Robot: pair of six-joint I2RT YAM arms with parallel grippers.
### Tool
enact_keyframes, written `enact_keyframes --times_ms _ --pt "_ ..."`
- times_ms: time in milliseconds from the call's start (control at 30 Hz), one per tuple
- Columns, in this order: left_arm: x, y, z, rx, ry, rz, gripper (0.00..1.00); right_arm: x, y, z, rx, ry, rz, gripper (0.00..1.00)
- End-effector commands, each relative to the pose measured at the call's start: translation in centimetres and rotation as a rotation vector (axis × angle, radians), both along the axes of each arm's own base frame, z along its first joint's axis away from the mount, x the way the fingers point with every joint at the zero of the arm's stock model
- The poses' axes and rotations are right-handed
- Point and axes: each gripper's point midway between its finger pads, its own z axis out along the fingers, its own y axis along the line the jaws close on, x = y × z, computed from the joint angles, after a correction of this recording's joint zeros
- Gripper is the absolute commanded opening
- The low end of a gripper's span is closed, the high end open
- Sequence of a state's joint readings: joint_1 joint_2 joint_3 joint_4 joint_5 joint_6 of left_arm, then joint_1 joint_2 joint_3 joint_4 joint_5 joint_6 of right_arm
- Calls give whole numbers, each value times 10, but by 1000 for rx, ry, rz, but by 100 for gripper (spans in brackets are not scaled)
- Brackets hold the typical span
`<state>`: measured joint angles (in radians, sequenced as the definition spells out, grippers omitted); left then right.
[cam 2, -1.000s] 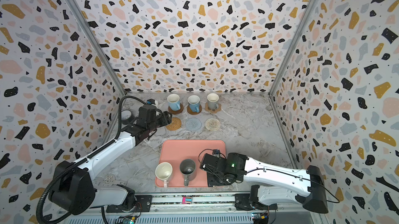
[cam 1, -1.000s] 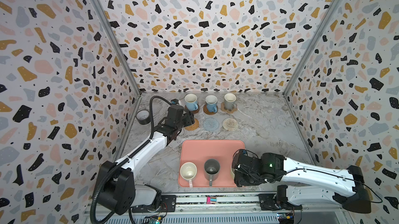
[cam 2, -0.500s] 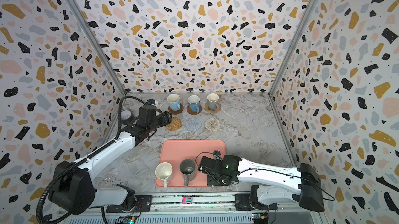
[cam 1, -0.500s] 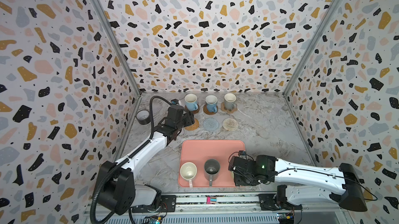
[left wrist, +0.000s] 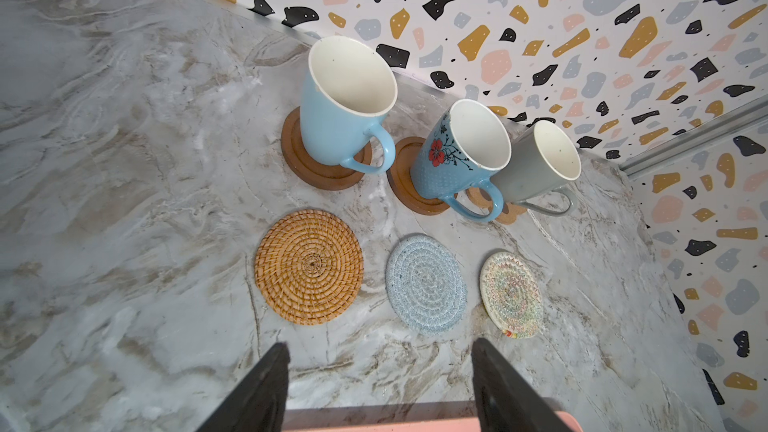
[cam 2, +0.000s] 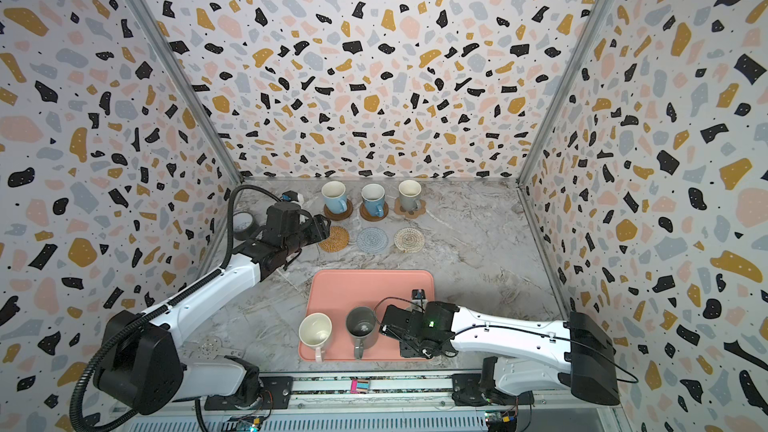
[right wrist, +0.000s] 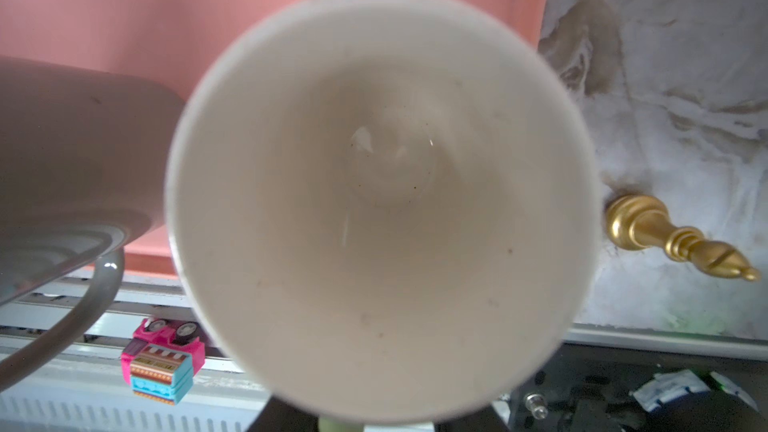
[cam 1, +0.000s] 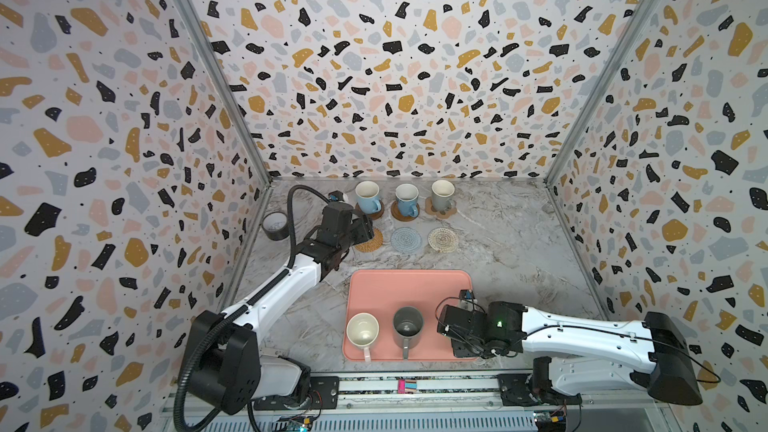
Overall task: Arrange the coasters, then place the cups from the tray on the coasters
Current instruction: 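Lower the right gripper onto the pale green mug and close on its rim, then lift the pale green mug and carry it toward the woven coasters with the right gripper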
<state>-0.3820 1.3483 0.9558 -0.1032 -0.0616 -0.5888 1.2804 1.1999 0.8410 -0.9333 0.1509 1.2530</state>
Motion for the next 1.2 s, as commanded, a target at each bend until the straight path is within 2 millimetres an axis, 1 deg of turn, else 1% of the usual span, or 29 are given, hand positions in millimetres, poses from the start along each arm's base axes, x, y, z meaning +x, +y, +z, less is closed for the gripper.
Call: enact_keyframes --times_ms 0,333,600,800,933,1033,1167 --pt "0 2 8 -10 -25 2 70 8 -7 -2 -36 -49 10 40" --pt "-2 4 9 -5 -27 7 71 17 -1 -7 -33 -88 64 33" --pt "-4 4 5 -3 -17 8 71 23 -4 -12 -68 -103 90 27" --pt "-4 5 8 1 -21 7 71 28 -6 -12 -92 -122 106 20" --pt "-4 5 8 4 -20 8 71 31 -6 -12 -101 -138 120 13" --pt "-5 6 9 4 -22 10 71 33 -5 -10 -103 -153 137 11" --pt "-5 7 10 6 -23 14 71 38 -5 -1 -105 -190 158 9"
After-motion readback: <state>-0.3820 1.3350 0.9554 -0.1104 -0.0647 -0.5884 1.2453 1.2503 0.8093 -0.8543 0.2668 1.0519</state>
